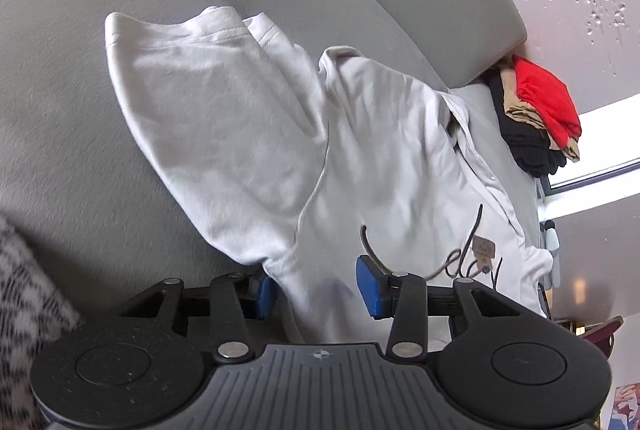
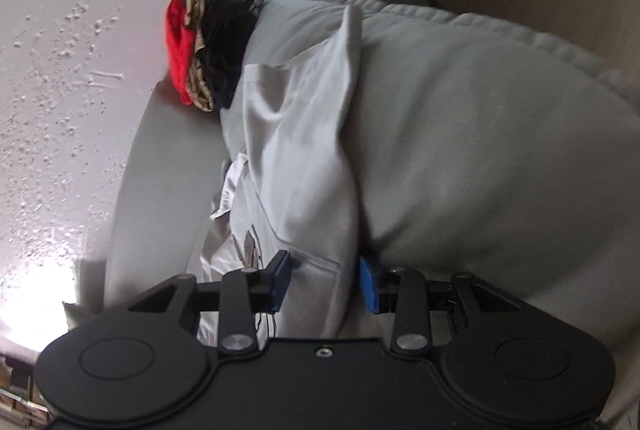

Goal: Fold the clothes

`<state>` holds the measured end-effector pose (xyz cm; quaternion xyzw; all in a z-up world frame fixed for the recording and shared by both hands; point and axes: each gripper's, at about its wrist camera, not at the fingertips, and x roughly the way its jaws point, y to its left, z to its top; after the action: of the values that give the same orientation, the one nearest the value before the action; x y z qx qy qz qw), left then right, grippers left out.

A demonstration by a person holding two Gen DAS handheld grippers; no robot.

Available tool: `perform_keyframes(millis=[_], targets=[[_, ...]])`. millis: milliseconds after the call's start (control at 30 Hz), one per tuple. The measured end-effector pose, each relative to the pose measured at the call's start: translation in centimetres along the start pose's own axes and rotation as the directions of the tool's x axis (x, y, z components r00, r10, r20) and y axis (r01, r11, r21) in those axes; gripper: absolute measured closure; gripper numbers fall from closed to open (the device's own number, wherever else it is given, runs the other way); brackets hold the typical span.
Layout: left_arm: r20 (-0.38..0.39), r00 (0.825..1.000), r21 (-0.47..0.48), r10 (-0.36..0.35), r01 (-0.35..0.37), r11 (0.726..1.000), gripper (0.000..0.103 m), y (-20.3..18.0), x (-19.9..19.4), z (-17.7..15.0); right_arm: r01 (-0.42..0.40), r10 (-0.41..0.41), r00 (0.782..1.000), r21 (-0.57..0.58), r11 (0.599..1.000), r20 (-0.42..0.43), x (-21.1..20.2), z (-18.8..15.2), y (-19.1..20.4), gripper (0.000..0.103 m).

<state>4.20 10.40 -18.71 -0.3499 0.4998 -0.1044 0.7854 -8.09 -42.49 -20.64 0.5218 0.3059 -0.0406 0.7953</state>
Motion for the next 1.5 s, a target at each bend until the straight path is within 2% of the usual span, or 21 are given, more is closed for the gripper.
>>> perform_keyframes(millis=[33,167,233,333,433,500,600,633,733,767,800,833,867,933,1067,1200,1300,1367,1433,1467,1500], targets=[[-0.001,1.0,0.0,0.004,-0.004,1.0,0.066,0.1,0.0,0.0,-0.017,0.017,1.0,0.008,1.0,0.004,-0.1,0.0,-0.2,0.068],[-0.003,0.999,-0.009,0.032,-0.032,0.999,0.095,0.6,-0.5,0.0,-0.086,0.085,0.996,0.039,0.996,0.021,-0.7,-0.2,-0.8,0.074],[0.006,0.999,-0.018,0.035,-0.035,0.999,0.1,0.8,-1.1,-0.1,-0.12,0.119,0.992,0.053,0.991,0.03,-1.0,-0.3,-1.1,0.096],[0.027,0.998,0.007,0.052,-0.053,0.999,0.101,0.5,-1.9,-0.4,-0.166,0.163,0.985,0.072,0.983,0.051,-1.6,-0.4,-1.4,0.096],[0.03,0.998,0.01,0.053,-0.053,0.999,0.101,0.5,-2.1,-0.4,-0.15,0.144,0.986,0.067,0.986,0.088,-2.3,-0.5,-1.1,0.096],[0.025,0.998,0.012,0.05,-0.05,0.999,0.1,0.5,-2.1,-0.3,-0.102,0.1,0.993,0.046,0.994,0.055,-1.5,-0.2,-0.8,0.09],[0.006,1.0,-0.004,0.019,-0.019,1.0,0.079,0.4,-1.5,-0.3,-0.108,0.108,0.994,0.038,0.993,-0.009,-0.6,-0.2,-1.1,0.058],[0.006,1.0,-0.013,0.008,-0.008,1.0,0.073,0.5,-1.3,-0.2,-0.113,0.114,0.993,0.02,0.993,-0.023,-0.3,-0.4,-0.9,0.057],[0.007,1.0,-0.029,-0.01,0.01,1.0,0.072,0.4,-0.8,-0.1,-0.103,0.102,0.994,-0.03,0.994,-0.039,0.7,-0.5,-0.3,0.058],[0.008,1.0,-0.032,-0.015,0.015,0.999,0.072,0.4,-0.6,-0.1,-0.099,0.098,0.994,-0.036,0.994,-0.038,0.9,-0.6,-0.3,0.06],[0.009,1.0,-0.034,-0.018,0.018,0.999,0.073,0.4,-0.6,-0.1,-0.093,0.092,0.995,-0.027,0.995,-0.033,1.1,-0.7,-0.5,0.071],[0.01,1.0,-0.034,-0.02,0.02,0.999,0.078,0.4,-0.5,-0.1,-0.085,0.084,0.996,-0.009,0.996,-0.027,1.1,-0.7,-0.6,0.088],[0.009,1.0,-0.033,-0.019,0.019,0.999,0.087,0.4,-0.5,-0.1,-0.076,0.077,0.997,0.01,0.997,-0.023,1.0,-0.8,-0.8,0.095],[0.0,1.0,-0.037,-0.006,0.006,0.999,0.103,0.5,-0.8,-0.1,-0.06,0.061,0.998,0.048,0.997,-0.015,0.7,-1.0,-1.2,0.098],[0.029,1.0,-0.042,0.001,0.001,0.999,0.103,-0.5,-2.6,0.6,-0.028,0.029,0.999,0.069,0.997,-0.012,0.0,-1.1,1.3,0.1],[0.121,0.992,0.033,-0.025,0.021,0.999,0.103,-4.7,-5.9,3.8,-0.065,0.065,0.997,0.009,0.998,-0.039,0.7,-0.2,7.7,0.1],[0.236,0.969,0.099,-0.066,0.044,0.994,0.103,-8.8,-10.0,7.1,-0.138,0.137,0.99,-0.062,0.988,-0.023,-0.1,1.6,14.5,0.101],[0.335,0.93,0.138,-0.154,0.114,0.984,0.103,-11.4,-14.7,8.9,-0.232,0.238,0.97,-0.115,0.966,0.043,-2.9,3.0,19.3,0.101],[0.437,0.869,0.196,-0.233,0.161,0.967,0.103,-13.5,-19.7,9.6,-0.336,0.364,0.922,-0.196,0.921,0.13,-7.2,3.7,23.2,0.101],[0.471,0.847,0.212,-0.247,0.163,0.964,0.103,-14.2,-21.8,9.7,-0.368,0.412,0.894,-0.238,0.899,0.177,-9.6,3.6,24.6,0.101],[0.493,0.836,0.214,-0.242,0.153,0.965,0.103,-14.7,-23.4,9.7,-0.382,0.444,0.87,-0.278,0.882,0.214,-11.6,3.5,25.8,0.101]])
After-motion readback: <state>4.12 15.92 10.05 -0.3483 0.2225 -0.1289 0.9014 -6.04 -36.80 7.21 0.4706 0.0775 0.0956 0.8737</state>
